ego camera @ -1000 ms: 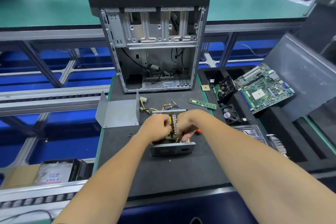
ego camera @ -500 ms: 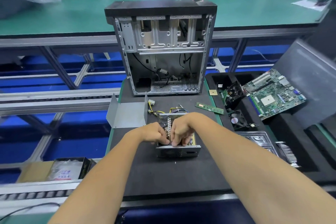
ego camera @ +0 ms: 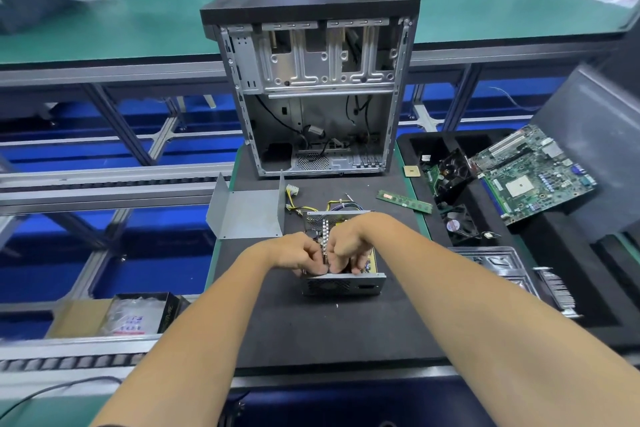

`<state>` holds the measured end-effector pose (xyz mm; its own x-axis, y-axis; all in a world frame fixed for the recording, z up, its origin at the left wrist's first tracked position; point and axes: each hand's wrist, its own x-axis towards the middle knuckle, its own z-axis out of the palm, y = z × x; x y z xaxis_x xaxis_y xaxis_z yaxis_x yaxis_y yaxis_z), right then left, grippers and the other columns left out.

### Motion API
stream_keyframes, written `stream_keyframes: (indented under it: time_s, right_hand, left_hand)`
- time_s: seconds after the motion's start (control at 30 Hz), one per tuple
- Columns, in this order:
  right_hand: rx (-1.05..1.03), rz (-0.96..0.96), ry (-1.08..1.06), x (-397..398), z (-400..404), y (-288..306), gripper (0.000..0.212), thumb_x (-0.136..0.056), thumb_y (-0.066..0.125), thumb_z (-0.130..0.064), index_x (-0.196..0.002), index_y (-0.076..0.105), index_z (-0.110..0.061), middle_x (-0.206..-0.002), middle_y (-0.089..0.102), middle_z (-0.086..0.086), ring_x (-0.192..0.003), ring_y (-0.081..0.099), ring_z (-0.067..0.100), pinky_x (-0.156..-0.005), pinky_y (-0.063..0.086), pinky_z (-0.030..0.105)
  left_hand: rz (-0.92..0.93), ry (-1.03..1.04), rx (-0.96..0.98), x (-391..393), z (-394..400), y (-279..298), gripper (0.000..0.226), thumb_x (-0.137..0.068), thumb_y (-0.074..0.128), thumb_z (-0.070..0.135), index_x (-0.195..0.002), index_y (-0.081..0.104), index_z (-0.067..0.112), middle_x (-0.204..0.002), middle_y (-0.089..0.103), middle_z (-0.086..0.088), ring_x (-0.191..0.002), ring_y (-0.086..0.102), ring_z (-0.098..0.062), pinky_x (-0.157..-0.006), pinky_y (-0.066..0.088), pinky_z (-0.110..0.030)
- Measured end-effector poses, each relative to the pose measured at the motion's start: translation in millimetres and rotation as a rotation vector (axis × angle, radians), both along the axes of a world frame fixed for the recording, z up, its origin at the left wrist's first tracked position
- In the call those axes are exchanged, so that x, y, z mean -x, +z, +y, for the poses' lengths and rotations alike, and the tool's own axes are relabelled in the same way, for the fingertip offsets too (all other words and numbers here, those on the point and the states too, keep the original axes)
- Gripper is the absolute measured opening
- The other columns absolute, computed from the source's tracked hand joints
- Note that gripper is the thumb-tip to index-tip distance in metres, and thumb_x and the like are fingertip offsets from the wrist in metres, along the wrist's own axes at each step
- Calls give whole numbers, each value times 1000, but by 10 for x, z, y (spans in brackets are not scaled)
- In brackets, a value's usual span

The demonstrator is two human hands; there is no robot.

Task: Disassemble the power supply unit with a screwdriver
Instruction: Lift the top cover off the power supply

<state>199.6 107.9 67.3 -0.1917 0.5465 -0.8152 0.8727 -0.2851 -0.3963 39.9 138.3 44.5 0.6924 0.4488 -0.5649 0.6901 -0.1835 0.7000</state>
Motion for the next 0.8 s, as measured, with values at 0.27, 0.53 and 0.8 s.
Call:
stream_keyframes:
  time_s: [0.27, 0.53, 0.8]
  right_hand:
    - [-22, -73, 120, 54, 50, -46, 17, -94, 58, -10, -79, 55, -18, -86, 59, 3, -60, 62, 13, -71, 56, 30]
    - [-39, -84, 118, 49, 69, -58, 7, -94, 57, -11, -88, 54, -11, -112, 63, 22, -68, 65, 22, -92, 54, 47]
    - [14, 27, -1, -10, 79, -58, 25, -83, 74, -6, -78, 50, -11, -75, 61, 5, -60, 64, 17, -68, 57, 25]
  left_hand:
    - [4, -44, -37, -51, -1, 3, 20, -86, 63, 3, -70, 60, 16, -69, 51, -2, -62, 48, -11, -54, 49, -21]
    - [19, -51, -64, -37, -1, -51, 13, -91, 57, 9, -79, 55, 11, -69, 46, -1, -61, 46, -9, -55, 50, -19]
    - [-38, 68, 80, 6, 31, -97, 21, -80, 75, 15, -72, 56, 15, -63, 51, 3, -54, 48, -7, -54, 43, -21]
